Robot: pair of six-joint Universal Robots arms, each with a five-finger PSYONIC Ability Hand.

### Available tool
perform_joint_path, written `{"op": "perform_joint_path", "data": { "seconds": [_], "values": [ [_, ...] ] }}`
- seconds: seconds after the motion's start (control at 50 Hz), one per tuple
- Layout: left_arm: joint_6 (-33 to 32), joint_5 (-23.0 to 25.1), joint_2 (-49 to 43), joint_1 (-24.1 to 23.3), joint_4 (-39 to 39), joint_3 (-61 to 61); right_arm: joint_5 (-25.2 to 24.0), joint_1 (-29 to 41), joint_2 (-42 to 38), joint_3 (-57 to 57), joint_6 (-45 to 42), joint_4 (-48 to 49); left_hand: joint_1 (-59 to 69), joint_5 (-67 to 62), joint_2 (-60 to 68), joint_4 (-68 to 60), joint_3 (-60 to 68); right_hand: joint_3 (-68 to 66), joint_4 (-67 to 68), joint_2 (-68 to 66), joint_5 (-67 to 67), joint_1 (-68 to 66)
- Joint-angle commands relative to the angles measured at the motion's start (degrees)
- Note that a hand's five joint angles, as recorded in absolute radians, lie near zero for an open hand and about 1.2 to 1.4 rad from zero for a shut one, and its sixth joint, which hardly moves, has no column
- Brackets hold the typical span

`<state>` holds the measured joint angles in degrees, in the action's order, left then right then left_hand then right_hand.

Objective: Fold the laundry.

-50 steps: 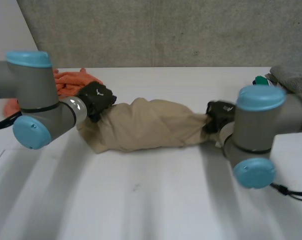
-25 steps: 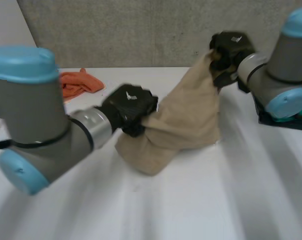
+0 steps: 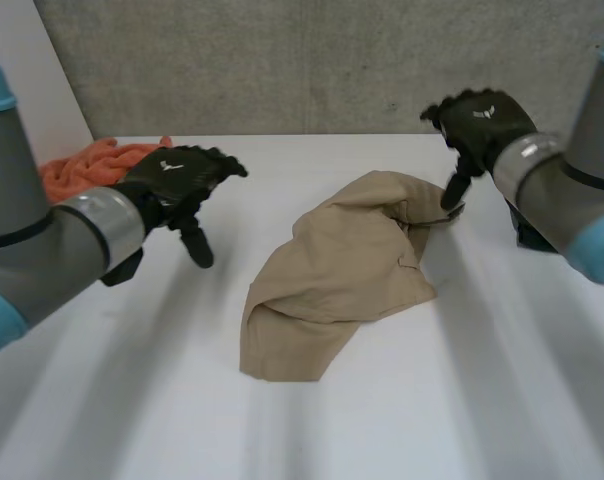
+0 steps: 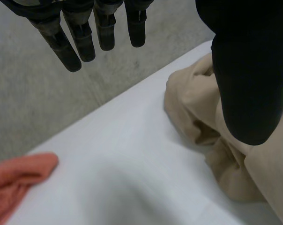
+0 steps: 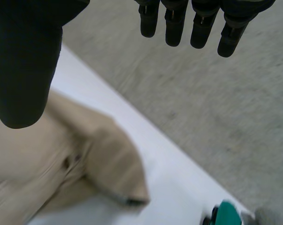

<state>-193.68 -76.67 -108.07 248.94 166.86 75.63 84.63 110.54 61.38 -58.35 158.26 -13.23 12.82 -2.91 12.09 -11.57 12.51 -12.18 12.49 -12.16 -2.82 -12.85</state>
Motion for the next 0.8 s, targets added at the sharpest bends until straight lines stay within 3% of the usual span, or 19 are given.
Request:
{"op": "perform_joint_path", "data": {
  "seconds": [0.02,0.1,0.18,0.34,0.5,0.58,0.68,0.8],
  "values": [
    [5.0,9.0,-5.3,5.5,-2.2,3.6,-4.7,-2.1,5.7,-16.3,-6.2,-6.6,0.9,-0.8,1.6,-2.2,1.2,-8.2,7.9,-8.3,-7.6,-7.6],
    [5.3,11.2,-9.7,6.8,-5.8,3.1,-5.0,-2.3,4.5,-22.2,-4.7,-6.4,10.0,-9.9,10.7,-11.2,10.3,-13.5,13.2,-13.5,-12.8,-12.8],
    [6.7,11.5,-12.8,6.6,-8.2,1.8,-5.6,-1.7,1.8,-26.3,-0.1,1.7,15.4,-15.3,16.1,-16.6,15.7,-14.3,14.0,-14.3,-13.7,-13.6],
    [12.8,10.8,-15.4,1.6,-8.7,-0.7,-6.8,-0.1,-4.2,-28.0,4.7,17.5,16.4,-16.3,17.1,-17.6,16.7,-17.3,17.0,-17.3,-16.7,-16.7],
    [15.0,9.0,-18.0,-3.9,-8.9,-3.9,-6.4,1.3,-9.1,-24.0,4.5,20.1,16.6,-16.5,17.3,-17.8,16.9,-17.3,17.0,-17.4,-16.7,-16.7],
    [15.4,5.9,-19.5,-5.8,-8.7,-6.2,-6.4,1.9,-11.1,-22.2,4.5,20.7,28.3,-28.2,29.0,-29.6,28.6,-20.2,19.9,-20.2,-19.5,-19.5],
    [16.7,1.0,-20.6,-6.9,-8.3,-9.2,-6.3,2.4,-14.3,-19.3,4.3,22.5,64.1,-64.0,64.8,-65.3,64.4,-21.2,20.9,-21.2,-20.6,-20.5],
    [17.7,0.1,-19.0,-6.9,-8.8,-11.4,-5.5,2.6,-16.2,-16.8,3.7,24.0,67.2,-67.1,67.9,-68.4,67.5,-37.5,37.2,-37.5,-36.8,-36.8]
  ]
}}
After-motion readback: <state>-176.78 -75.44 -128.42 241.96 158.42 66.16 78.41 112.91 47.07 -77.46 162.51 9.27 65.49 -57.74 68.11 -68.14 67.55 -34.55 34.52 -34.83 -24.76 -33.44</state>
